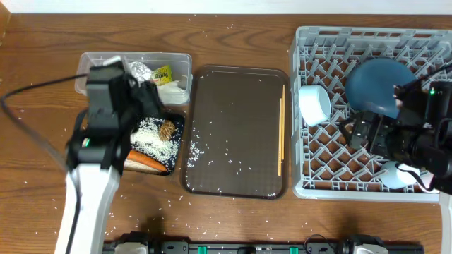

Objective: Sort waste into correct bins and load items into the dishwasher rack
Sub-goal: 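Reach the right gripper to the chopsticks on the brown tray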

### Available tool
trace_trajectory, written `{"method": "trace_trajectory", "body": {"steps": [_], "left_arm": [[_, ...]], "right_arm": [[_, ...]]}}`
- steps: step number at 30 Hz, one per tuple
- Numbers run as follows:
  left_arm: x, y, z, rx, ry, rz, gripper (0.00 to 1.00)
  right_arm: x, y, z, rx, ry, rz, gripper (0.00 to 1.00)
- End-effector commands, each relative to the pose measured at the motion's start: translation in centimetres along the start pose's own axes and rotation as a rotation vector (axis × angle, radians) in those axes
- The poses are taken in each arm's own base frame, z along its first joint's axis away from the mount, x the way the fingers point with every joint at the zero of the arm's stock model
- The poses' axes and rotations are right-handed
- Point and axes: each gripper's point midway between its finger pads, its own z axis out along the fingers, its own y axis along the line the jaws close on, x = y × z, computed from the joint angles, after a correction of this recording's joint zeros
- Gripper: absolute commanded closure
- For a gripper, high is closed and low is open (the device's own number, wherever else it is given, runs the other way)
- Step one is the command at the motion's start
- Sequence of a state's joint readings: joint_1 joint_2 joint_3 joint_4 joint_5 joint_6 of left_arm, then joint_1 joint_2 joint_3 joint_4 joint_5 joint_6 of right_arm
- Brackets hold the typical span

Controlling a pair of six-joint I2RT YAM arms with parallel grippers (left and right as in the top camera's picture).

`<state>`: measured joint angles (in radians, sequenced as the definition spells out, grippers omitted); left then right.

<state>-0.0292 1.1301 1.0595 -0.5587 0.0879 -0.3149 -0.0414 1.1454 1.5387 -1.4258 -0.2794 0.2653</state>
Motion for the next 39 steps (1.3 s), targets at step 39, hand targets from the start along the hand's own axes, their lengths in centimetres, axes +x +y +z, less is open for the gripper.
{"method": "trace_trajectory", "body": {"steps": [39], "left_arm": [[8.9, 0.5, -1.8, 0.066, 0.384, 0.225, 0.02]], "right_arm": [[11.2, 4.0, 34.9, 0.368, 0.611, -0.073, 0.22]]}}
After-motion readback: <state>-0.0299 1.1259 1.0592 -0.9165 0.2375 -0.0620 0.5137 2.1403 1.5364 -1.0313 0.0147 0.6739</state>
